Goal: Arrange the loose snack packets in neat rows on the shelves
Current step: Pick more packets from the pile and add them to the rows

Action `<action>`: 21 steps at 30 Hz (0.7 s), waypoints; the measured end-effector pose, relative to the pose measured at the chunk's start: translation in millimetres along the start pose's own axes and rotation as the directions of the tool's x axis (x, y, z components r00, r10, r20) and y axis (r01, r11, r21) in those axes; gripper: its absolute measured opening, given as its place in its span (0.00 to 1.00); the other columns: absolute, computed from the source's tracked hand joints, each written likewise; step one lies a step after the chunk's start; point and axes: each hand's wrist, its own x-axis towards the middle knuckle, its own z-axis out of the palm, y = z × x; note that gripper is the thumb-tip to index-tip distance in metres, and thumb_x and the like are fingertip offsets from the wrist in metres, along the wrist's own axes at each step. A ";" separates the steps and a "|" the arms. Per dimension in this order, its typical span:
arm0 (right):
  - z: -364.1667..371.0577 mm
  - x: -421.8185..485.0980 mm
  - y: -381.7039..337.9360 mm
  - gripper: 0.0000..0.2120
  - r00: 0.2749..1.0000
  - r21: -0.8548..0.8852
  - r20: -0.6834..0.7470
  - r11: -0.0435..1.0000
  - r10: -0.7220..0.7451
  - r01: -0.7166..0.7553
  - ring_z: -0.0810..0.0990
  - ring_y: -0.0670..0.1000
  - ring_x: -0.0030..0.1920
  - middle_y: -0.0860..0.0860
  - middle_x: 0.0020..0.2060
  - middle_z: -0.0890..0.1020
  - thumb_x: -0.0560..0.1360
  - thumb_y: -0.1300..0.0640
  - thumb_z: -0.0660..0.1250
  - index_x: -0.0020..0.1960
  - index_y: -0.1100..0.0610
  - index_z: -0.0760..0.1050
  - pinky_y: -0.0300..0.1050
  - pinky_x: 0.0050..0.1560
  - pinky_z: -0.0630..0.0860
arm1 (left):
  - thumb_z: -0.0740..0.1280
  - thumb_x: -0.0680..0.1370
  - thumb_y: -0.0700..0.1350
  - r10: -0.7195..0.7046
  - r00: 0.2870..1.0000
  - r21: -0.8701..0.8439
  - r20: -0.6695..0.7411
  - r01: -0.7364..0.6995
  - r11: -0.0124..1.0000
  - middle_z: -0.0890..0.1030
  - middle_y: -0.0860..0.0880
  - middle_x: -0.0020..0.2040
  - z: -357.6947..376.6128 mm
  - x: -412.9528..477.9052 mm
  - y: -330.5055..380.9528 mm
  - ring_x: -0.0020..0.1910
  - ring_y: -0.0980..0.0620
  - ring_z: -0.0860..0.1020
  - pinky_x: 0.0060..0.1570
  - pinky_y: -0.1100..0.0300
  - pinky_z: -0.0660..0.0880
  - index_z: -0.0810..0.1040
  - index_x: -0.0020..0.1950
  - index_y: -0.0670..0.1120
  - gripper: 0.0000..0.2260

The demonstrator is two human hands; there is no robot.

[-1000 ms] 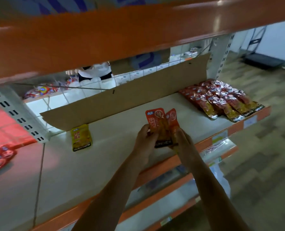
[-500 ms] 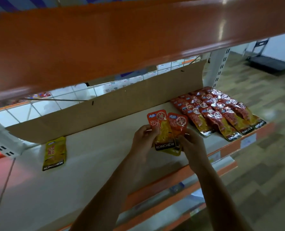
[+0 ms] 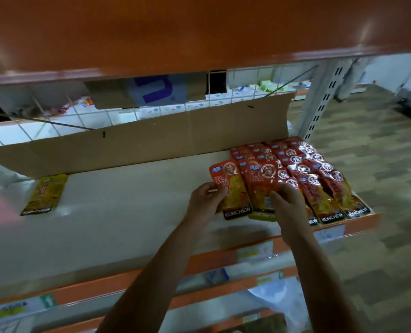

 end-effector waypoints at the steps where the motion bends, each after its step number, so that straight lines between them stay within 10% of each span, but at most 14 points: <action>1: -6.3 2.4 0.5 0.05 1.000 -0.025 -0.016 1.000 -0.011 0.011 0.74 0.56 0.39 0.66 0.41 0.77 0.77 0.67 0.58 0.48 0.66 0.73 0.51 0.41 0.69 | 0.71 0.76 0.45 0.002 1.000 0.014 -0.001 -0.002 1.000 0.84 0.48 0.47 4.3 -1.3 -1.8 0.44 0.52 0.83 0.41 0.62 0.79 0.80 0.51 0.47 0.05; 21: -50.3 22.1 5.1 0.13 0.988 -0.099 -0.156 0.995 -0.003 -0.013 0.79 0.56 0.43 0.54 0.45 0.79 0.78 0.65 0.57 0.62 0.60 0.71 0.56 0.46 0.79 | 0.73 0.73 0.52 0.252 0.961 0.659 -0.115 -0.116 0.743 0.81 0.53 0.45 69.5 2.1 -23.0 0.44 0.56 0.80 0.45 0.60 0.77 0.78 0.55 0.46 0.14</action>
